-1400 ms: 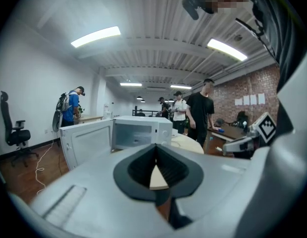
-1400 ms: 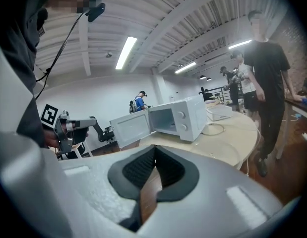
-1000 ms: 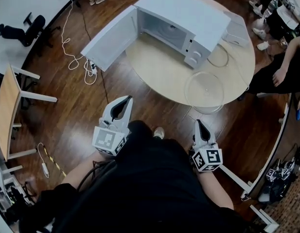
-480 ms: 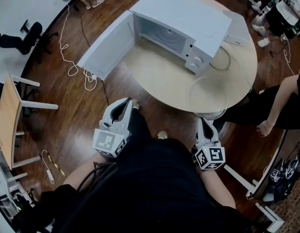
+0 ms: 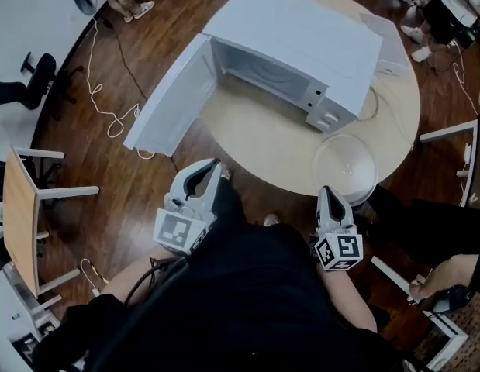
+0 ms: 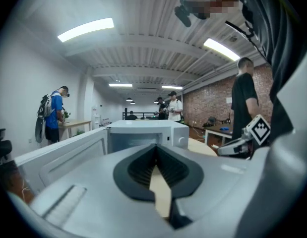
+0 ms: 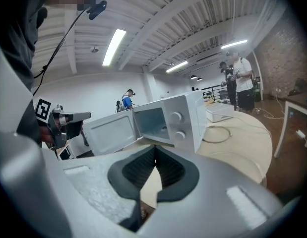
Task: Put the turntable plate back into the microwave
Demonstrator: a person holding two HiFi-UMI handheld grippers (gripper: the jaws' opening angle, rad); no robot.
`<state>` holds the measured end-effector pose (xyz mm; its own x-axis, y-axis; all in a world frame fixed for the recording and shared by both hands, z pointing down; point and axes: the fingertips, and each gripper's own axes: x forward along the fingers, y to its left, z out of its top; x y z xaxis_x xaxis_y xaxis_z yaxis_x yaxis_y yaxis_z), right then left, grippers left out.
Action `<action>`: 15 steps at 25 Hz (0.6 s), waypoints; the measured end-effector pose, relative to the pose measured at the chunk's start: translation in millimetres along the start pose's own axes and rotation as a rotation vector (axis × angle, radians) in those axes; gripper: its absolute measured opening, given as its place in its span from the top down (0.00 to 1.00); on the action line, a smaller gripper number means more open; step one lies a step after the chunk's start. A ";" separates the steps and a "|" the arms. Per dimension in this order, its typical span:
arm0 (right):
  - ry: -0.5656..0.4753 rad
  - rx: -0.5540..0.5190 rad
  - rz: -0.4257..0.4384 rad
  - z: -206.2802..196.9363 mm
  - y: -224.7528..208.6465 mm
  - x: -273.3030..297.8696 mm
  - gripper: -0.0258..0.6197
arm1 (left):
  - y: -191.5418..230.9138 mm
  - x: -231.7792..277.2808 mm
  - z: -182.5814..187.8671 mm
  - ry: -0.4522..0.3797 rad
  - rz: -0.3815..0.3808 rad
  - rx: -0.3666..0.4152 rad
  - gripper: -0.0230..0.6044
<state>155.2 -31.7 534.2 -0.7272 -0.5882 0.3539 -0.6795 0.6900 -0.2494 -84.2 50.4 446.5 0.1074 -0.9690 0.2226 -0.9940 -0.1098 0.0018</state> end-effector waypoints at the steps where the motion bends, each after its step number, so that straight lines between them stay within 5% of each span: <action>1: -0.012 0.001 -0.027 4.7 0.5 1.9 0.96 | 5.3 3.9 9.9 -0.014 -0.008 -0.018 0.95; 15: -0.099 -0.014 -0.385 55.0 -21.7 37.7 0.96 | 75.1 106.2 57.3 -0.079 -0.247 -0.029 0.95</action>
<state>137.2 -92.0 503.3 -0.4259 -0.8421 0.3308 -0.9034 0.4163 -0.1031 -146.1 -73.4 414.4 0.3474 -0.9279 0.1355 -0.9374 -0.3401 0.0744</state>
